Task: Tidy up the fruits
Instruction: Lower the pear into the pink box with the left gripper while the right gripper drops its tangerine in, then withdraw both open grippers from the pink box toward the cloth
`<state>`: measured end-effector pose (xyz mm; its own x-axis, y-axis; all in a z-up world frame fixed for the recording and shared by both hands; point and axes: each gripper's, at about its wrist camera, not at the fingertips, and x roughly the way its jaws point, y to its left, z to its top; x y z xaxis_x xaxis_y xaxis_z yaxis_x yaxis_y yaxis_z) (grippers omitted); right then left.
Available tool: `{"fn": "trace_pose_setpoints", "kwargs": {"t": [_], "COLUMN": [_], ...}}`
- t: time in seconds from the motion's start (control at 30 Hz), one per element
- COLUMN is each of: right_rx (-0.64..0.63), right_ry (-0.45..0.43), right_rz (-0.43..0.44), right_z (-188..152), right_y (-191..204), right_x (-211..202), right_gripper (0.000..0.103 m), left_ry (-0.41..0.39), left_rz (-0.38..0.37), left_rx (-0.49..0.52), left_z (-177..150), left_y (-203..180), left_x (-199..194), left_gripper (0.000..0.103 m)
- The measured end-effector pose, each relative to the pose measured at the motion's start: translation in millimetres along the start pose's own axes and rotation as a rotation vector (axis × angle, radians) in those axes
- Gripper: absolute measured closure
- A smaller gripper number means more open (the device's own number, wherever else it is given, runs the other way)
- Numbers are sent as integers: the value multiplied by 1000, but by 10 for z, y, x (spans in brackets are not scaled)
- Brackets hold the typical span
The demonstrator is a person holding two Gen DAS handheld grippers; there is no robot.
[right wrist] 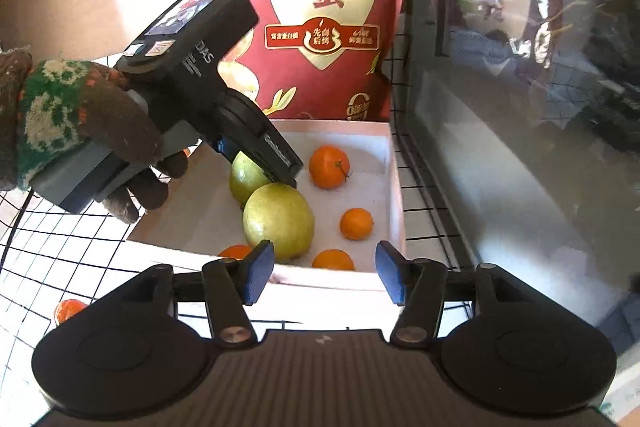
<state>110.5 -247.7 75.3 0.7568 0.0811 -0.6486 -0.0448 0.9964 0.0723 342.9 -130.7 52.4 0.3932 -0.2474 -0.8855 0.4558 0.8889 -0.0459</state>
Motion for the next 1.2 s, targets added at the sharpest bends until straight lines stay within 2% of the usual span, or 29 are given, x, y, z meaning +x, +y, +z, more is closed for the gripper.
{"fn": "trace_pose_setpoints", "kwargs": {"t": [0.17,0.33,0.43,0.63,0.73,0.8,0.9,1.0,1.13,1.2], "right_rx": [0,-6,-22,-107,-185,-240,-289,-266,-207,-235], "right_ry": [17,24,24,21,9,11,62,135,239,270], "right_rz": [-10,-10,-6,34,63,96,180,233,167,118], "right_z": [-81,-111,-103,28,195,371,699,999,1281,1299], "right_y": [55,164,251,589,872,1091,1432,1711,1923,2033], "right_x": [-83,-132,-149,-106,-34,70,356,783,1506,1781], "right_gripper": [45,45,44,44,44,44,44,44,44,44], "left_ry": [-125,-285,-324,-280,-272,-266,-262,-264,-263,-262], "left_rz": [-124,-199,-164,-17,54,77,95,94,79,73], "left_rx": [-157,-261,-284,-377,-423,-424,-415,-428,-468,-492], "left_z": [-80,-584,-1075,-2029,-2375,-2584,-2803,-3019,-3267,-3359], "left_y": [387,768,951,1218,1362,1426,1483,1554,1641,1680], "left_x": [-362,-910,-1198,-1567,-1725,-1803,-1914,-2005,-2070,-2089], "left_gripper": [42,42,42,42,42,42,43,43,43,43]}}
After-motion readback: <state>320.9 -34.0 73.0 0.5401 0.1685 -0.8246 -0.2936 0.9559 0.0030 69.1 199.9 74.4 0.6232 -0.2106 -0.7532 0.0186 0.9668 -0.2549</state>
